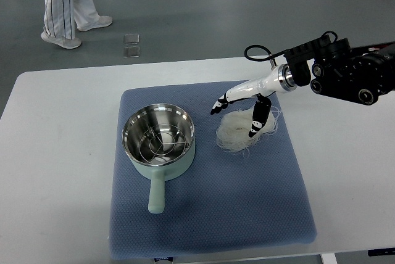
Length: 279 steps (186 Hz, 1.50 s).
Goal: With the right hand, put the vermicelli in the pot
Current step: 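Reach the right hand over the white vermicelli bundle and lower it, then lift the vermicelli with the right hand and carry it over the pot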
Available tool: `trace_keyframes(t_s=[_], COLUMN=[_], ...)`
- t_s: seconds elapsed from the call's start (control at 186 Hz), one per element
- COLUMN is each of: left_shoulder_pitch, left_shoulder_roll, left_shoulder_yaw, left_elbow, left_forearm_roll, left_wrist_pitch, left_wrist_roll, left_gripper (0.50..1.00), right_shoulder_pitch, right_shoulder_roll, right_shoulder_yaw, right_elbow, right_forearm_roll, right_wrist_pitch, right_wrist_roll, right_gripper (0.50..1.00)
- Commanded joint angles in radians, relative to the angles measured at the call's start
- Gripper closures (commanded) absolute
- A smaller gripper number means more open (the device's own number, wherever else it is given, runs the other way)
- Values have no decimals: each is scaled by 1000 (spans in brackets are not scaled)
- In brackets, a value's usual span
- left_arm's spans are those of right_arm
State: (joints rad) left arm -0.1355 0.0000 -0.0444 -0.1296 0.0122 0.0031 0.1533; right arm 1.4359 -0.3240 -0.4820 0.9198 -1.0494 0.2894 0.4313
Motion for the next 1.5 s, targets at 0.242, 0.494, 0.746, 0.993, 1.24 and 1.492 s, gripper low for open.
trace_keyframes(t_s=[0.242,0.494,0.746,0.993,1.24,1.492], left_shoulder_pitch=[-10,-12,-12,-12,-13,-16], left_shoulder_roll=[0,0,0,0,0,0], left_shoulder_yaw=[1,1,1,1,1,1], left_elbow=[1,4,5,5,5,8], left_forearm_roll=[0,0,0,0,0,0], left_wrist_pitch=[0,0,0,0,0,0], left_wrist_roll=[0,0,0,0,0,0], left_gripper=[500,500,500,500,500,500], right_shoulder_pitch=[-28,-57,-103,-42,98,189], right_shoulder_roll=[23,40,63,39,49,122], right_shoulder_yaw=[-67,-78,-78,-58,26,34], right_elbow=[-2,-10,-56,-58,-38,-32], right_forearm_roll=[-21,-37,-84,-70,-61,-4], right_wrist_pitch=[-107,-148,-171,-223,-207,-200], right_wrist_roll=[-8,-25,-36,-42,-33,-33], right_gripper=[599,693,1000,1000,1000,1000])
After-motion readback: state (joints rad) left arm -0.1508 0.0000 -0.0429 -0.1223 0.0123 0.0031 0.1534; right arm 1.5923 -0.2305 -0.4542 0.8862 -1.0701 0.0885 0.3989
